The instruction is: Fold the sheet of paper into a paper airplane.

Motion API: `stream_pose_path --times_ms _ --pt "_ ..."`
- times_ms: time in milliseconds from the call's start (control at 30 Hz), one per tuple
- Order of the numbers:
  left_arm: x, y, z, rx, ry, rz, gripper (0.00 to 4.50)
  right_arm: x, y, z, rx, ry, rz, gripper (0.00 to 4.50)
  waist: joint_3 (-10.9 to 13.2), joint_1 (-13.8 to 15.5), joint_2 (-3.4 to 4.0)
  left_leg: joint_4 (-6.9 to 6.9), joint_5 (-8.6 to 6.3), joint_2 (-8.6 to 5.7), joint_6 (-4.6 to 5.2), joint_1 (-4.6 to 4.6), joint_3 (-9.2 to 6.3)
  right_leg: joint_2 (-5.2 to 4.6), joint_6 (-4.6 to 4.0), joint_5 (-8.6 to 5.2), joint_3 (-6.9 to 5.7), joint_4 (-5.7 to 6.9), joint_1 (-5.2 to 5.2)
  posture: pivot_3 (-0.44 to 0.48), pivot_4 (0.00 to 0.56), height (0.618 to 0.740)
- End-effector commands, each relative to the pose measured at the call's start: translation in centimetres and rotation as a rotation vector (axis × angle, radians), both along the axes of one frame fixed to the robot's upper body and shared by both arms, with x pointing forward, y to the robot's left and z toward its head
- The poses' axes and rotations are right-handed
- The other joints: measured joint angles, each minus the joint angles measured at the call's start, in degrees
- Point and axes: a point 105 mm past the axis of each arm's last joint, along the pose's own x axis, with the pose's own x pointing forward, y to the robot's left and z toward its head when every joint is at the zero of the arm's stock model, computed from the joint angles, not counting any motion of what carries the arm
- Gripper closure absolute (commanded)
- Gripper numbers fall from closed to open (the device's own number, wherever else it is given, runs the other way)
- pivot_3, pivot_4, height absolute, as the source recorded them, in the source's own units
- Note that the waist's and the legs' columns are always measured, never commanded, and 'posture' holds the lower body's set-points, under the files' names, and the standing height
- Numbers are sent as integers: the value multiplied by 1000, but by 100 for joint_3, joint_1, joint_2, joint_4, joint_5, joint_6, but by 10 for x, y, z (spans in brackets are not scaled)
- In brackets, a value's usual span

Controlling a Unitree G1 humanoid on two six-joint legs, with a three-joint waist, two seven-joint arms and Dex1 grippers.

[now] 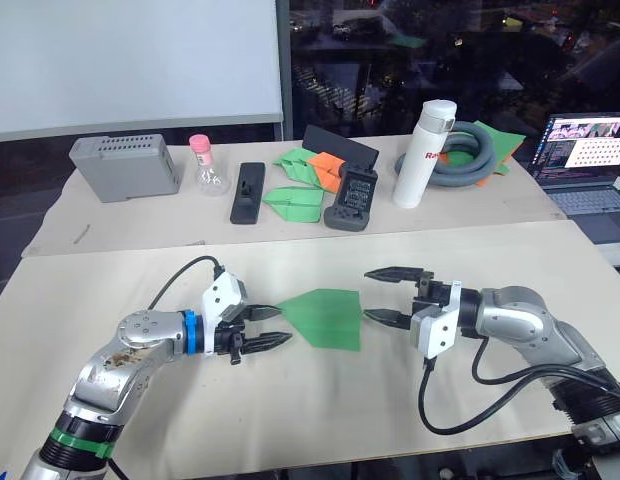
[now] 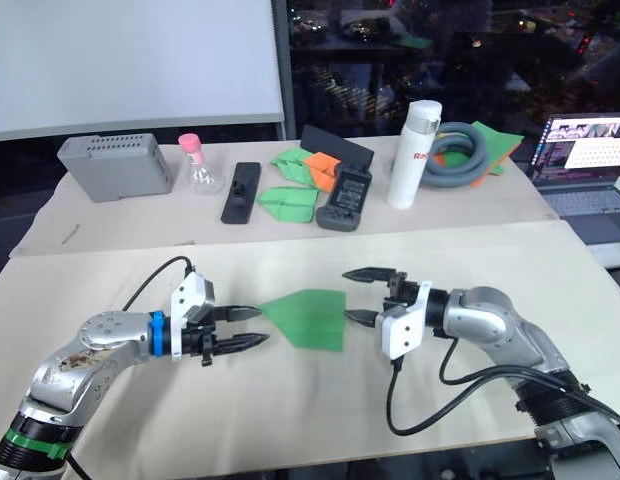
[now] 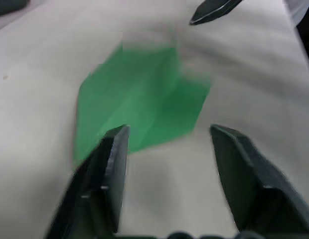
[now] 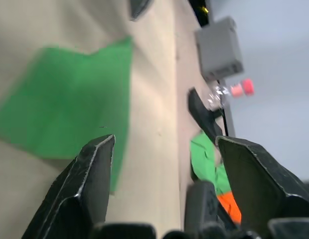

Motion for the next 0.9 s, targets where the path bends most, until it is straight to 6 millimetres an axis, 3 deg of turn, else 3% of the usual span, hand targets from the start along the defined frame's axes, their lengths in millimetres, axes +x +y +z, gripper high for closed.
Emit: stream_pose_path --times_ms 33,133,333,567,733,900 --pt "-1 -5 11 -24 -22 -24 3479 1 -5 16 39 -21 -36 798 0 -4 0 0 0 -1 0 1 0 0 0 0 0 0 0 0 150 740" --pt "11 -3 21 -71 -37 30 4475 6 -3 20 109 31 -82 798 0 -4 0 0 0 0 0 0 0 0 0 0 0 1 1 0 150 740" --pt "32 -16 16 -75 -12 78 4475 6 9 19 190 106 -100 798 0 6 0 7 0 -3 1 0 0 -1 0 0 -1 4 4 0 150 740" --pt "48 -33 10 -70 -7 88 4475 -18 24 3 235 388 -63 798 0 35 0 22 -3 -5 6 -9 -2 -2 0 0 -2 7 7 0 150 740" --pt "48 -34 9 -52 -7 62 4500 -35 25 -18 212 572 -84 2259 0 67 0 23 -4 -5 7 -9 -2 -3 0 0 -1 6 8 0 150 740" --pt "46 -29 2 -11 9 42 4500 -29 31 -49 262 720 -188 4065 0 88 0 23 -4 -5 7 -3 -2 -2 0 0 -1 1 7 0 150 740"
